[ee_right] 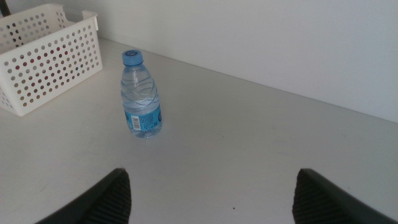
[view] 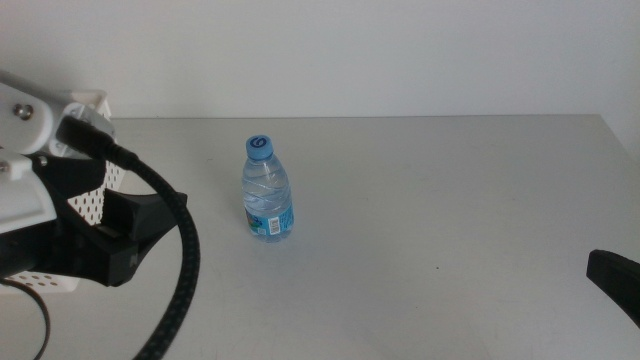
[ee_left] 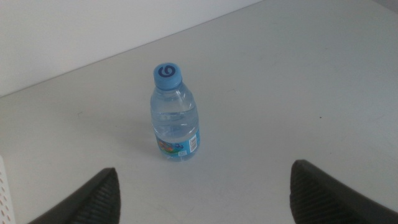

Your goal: Use arms to grab the bottles and put them into the dustbin to the left of the table.

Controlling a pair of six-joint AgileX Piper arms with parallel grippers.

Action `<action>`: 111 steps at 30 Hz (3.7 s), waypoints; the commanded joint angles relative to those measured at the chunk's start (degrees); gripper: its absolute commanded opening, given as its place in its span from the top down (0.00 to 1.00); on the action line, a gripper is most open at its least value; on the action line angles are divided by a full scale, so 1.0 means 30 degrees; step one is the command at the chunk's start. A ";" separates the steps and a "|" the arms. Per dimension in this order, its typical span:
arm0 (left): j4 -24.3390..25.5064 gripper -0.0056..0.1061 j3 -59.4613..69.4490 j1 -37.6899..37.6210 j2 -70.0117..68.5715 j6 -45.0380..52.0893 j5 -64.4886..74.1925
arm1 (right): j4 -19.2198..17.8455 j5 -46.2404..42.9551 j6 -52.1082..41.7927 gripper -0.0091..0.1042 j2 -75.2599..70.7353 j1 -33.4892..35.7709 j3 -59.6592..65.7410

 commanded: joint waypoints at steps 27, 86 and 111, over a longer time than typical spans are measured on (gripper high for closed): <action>0.1182 0.11 0.4784 -0.0129 0.1639 -0.1830 -1.0353 | -0.0104 -0.1305 -0.0231 0.33 0.0122 -0.0098 -0.0451; 0.0164 0.11 0.4876 0.1556 1.5996 -0.1422 -2.8934 | -0.0104 -0.1305 -0.0231 0.33 0.0122 -0.0098 -0.0451; 0.2252 0.56 0.0193 0.2218 2.1776 -0.2815 -2.8761 | -0.0104 -0.1305 -0.0231 0.33 0.0122 -0.0098 -0.0451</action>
